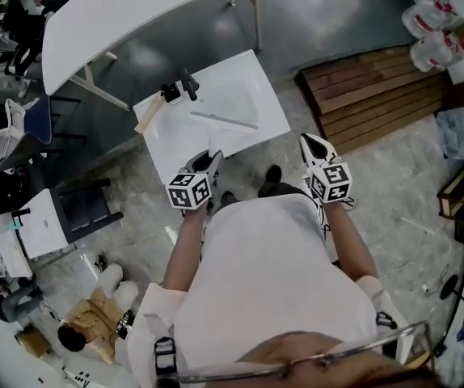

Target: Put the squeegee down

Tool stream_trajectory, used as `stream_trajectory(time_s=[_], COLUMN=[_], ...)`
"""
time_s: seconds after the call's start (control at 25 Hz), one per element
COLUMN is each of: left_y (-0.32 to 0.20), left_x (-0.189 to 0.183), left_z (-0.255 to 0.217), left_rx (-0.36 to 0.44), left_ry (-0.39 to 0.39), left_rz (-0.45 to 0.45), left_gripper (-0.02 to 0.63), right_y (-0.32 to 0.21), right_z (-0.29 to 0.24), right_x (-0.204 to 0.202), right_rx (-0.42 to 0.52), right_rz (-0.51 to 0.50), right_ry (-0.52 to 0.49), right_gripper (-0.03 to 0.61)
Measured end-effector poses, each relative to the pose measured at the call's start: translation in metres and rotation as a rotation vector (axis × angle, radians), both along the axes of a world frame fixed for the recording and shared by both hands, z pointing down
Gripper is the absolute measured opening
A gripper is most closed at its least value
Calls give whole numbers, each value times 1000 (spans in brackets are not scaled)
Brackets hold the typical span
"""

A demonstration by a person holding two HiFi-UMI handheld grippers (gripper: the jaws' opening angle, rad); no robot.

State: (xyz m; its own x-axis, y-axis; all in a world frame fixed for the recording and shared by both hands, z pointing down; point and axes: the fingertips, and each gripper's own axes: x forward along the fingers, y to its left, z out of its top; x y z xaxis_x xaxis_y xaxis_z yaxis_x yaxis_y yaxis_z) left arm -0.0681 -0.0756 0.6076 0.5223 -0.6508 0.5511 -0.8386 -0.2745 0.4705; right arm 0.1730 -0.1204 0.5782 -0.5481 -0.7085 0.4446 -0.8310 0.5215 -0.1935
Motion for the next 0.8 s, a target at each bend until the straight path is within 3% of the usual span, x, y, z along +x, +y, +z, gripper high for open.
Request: stream_trajectory(time_s=[0.4,0.8], left_y=[-21,-48], left_x=[36,57], left_z=[0,9], left_rx=[5,-1], left_ry=[-12,-37], left_rz=[-102,-140], left_gripper=[87,87], right_y=[-32,-42], right_z=[7,17], right_x=[22,27], right_rx=[-6,-39], right_rz=[-114,-136], right_ry=[-22,-42], right_gripper=[6,6])
